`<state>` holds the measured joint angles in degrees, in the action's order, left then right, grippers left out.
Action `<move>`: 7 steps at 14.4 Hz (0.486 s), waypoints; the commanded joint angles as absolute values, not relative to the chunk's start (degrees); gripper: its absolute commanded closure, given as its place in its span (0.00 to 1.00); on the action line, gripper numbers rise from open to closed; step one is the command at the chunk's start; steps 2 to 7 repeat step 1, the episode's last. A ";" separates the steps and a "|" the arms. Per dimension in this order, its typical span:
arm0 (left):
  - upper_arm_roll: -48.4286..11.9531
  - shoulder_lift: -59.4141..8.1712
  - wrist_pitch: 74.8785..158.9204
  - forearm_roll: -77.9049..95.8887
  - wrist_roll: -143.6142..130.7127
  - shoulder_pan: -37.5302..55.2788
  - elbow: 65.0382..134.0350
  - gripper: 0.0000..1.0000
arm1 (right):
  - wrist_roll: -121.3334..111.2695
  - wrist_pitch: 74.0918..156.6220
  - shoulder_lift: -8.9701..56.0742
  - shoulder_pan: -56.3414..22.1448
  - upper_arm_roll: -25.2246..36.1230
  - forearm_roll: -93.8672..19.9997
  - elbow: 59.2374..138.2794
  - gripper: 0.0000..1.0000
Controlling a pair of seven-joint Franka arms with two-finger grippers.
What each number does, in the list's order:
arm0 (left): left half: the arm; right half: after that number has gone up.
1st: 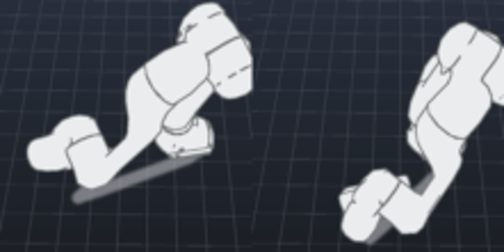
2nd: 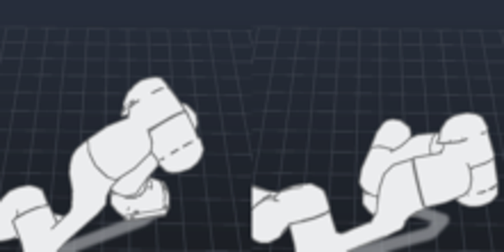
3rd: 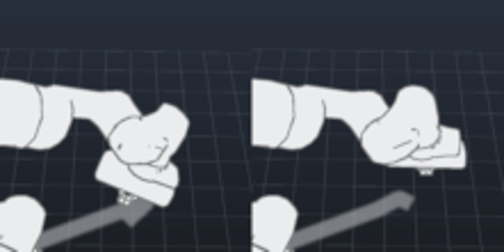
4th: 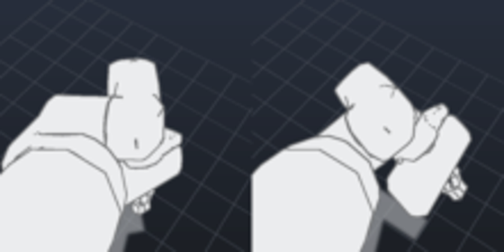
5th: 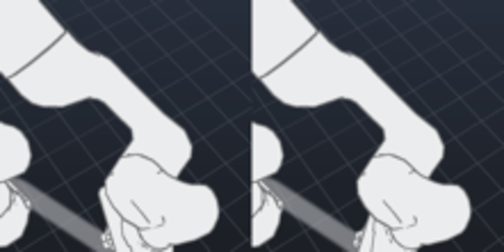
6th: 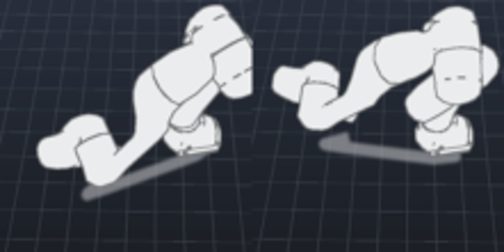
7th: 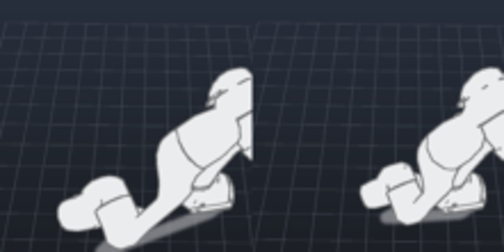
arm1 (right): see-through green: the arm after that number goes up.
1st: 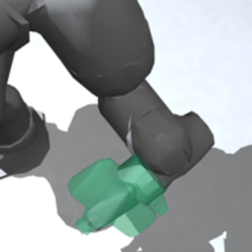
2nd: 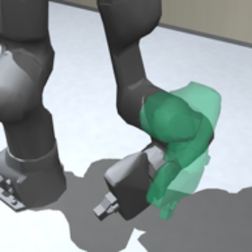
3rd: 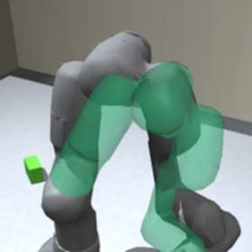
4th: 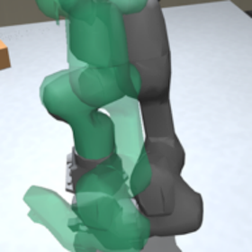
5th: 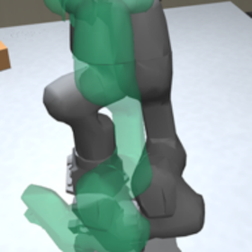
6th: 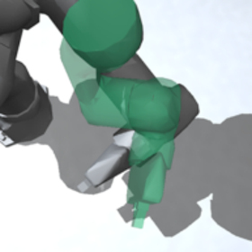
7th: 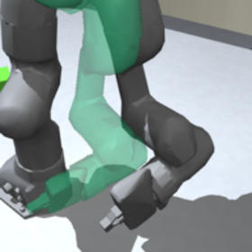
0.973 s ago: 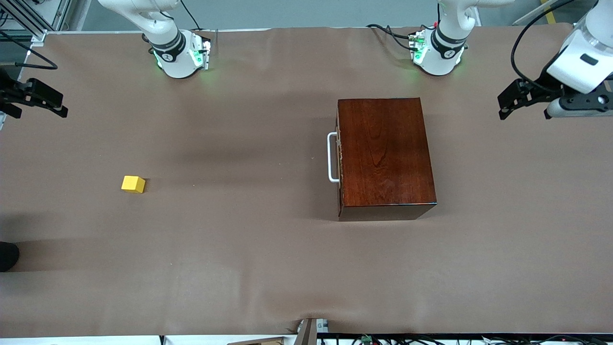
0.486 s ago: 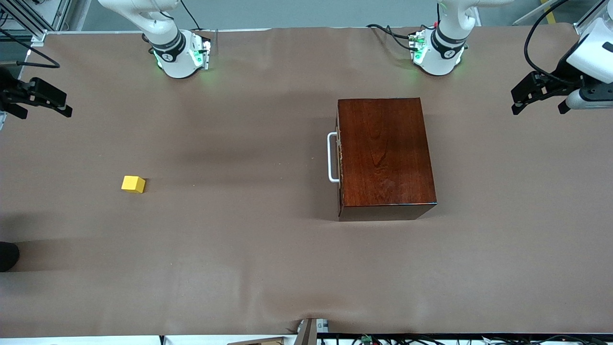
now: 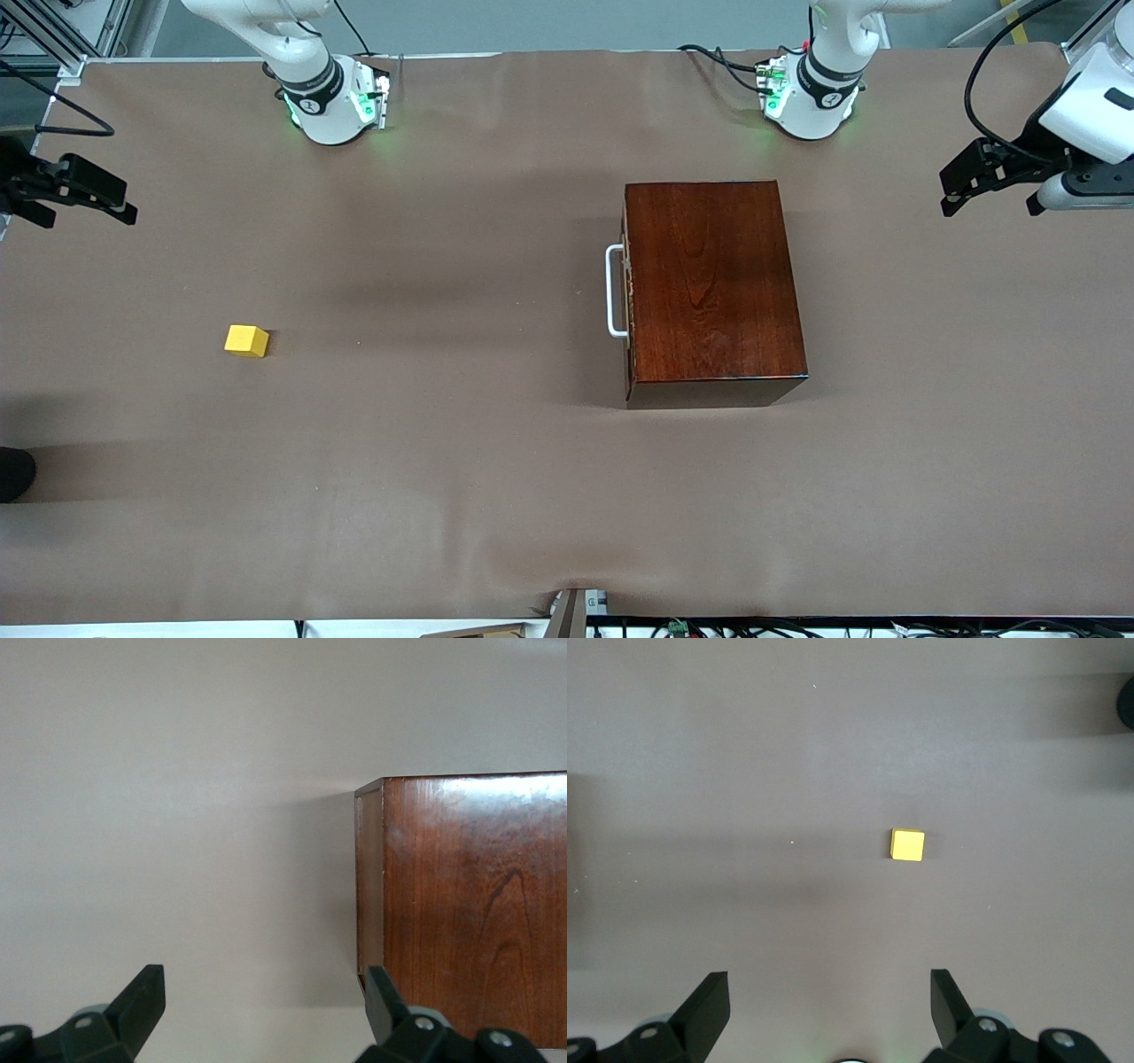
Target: Open drawer, take yellow block, close drawer
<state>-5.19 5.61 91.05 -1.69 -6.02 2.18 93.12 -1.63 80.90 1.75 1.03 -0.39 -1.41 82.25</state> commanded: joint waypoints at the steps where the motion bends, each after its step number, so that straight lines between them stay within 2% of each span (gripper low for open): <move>1: -5.54 4.75 89.74 -0.79 -5.45 1.32 91.14 0.00 | -1.23 80.77 2.02 0.53 -0.18 -1.93 82.00 0.00; 7: -5.54 4.75 89.74 -0.79 -5.45 1.32 91.14 0.00 | -1.23 80.77 2.02 0.53 -0.18 -1.93 82.00 0.00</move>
